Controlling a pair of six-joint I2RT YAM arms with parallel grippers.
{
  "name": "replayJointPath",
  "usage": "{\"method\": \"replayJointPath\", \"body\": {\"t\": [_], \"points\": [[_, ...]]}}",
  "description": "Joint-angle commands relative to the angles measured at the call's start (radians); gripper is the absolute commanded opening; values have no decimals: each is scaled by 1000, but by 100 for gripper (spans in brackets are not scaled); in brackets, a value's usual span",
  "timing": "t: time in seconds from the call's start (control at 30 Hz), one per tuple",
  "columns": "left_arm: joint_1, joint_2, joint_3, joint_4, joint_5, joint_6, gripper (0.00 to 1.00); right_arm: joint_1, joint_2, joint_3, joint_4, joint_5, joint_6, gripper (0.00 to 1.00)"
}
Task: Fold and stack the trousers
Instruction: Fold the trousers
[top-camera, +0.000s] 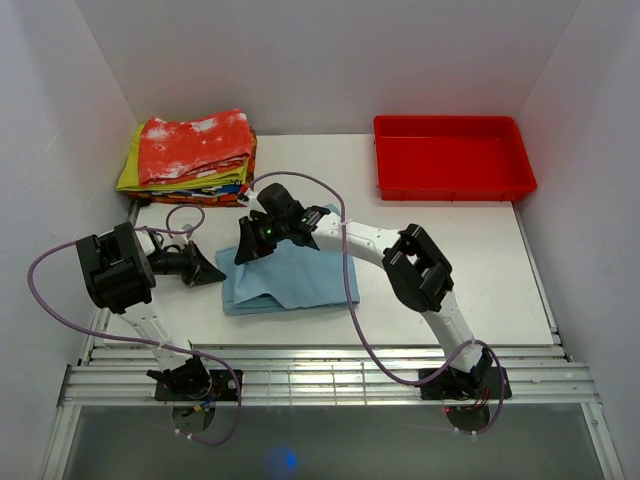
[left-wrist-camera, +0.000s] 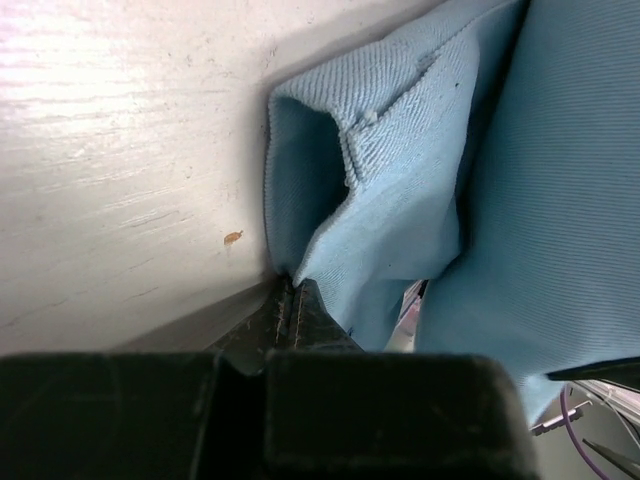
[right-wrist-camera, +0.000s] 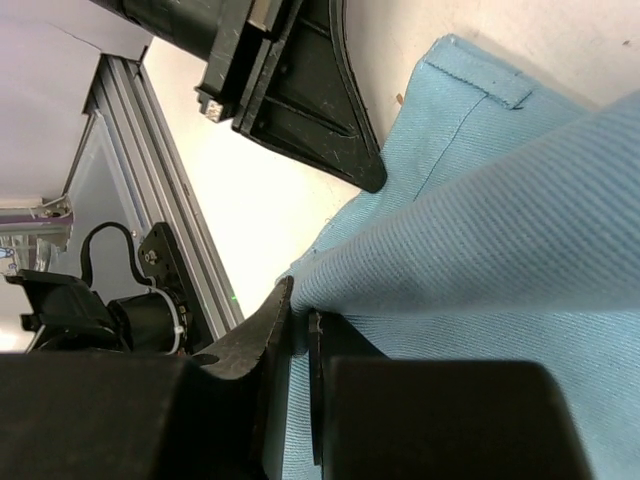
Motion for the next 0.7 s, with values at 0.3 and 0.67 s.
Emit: {"method": "replayJointPath", "body": {"t": [0.3,0.67], "points": [[0,-7,7,26,-70,24,0,5,-18,101,14,32,-3,8],[2,7,2,35,-72,10,0,51,124,148,83,30,64,8]]}}
